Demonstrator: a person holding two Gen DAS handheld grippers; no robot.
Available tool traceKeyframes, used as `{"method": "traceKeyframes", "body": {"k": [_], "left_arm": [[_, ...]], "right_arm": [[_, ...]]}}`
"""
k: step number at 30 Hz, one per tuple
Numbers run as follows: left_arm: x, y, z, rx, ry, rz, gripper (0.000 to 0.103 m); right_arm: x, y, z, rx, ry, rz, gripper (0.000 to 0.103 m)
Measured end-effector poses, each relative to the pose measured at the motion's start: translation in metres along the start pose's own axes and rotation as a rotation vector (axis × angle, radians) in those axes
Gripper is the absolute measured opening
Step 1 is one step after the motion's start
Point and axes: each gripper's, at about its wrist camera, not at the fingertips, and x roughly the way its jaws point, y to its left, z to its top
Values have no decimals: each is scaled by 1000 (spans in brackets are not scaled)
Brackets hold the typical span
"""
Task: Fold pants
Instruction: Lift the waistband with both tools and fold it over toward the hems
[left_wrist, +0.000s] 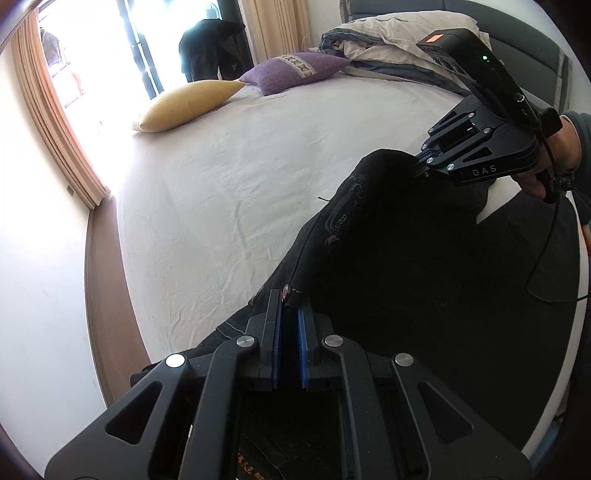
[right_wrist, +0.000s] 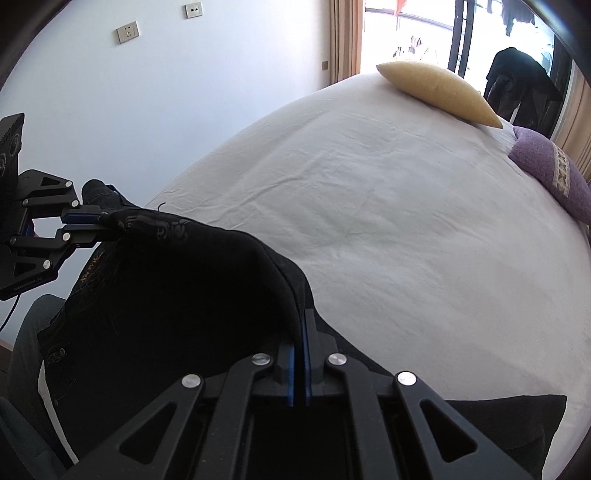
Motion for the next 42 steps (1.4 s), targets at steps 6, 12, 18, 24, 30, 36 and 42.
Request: {"method": "traceKeyframes", "body": {"k": [6,12,18,24,30,36,42], "left_arm": [[-23,-31,-38,4,24,-41,6],[-39,-77,-82,37,76,-79,6],[-45,-110,-121,127,129,-99,6],[-54,-137,-148,236,156,-134,5],[-64,-150,-165,281,161,-174,5],[-66,-161,-168,326,166,-186,5],[-68,-157,-164,335,157,-215,5]], "right_arm": [[-28,27,-52,-13,12,-28,4],[-54,62,-102,8,4,-36,4],[-58,108,-150,-55,51,-89,4],[-52,141,-191,-69,91,-133,4],[-52,167,-209,-110,77,-193,4],[-42,170,-214,-119,92,-210,5],[-41,177,-218,-158,95,-240,5]]}}
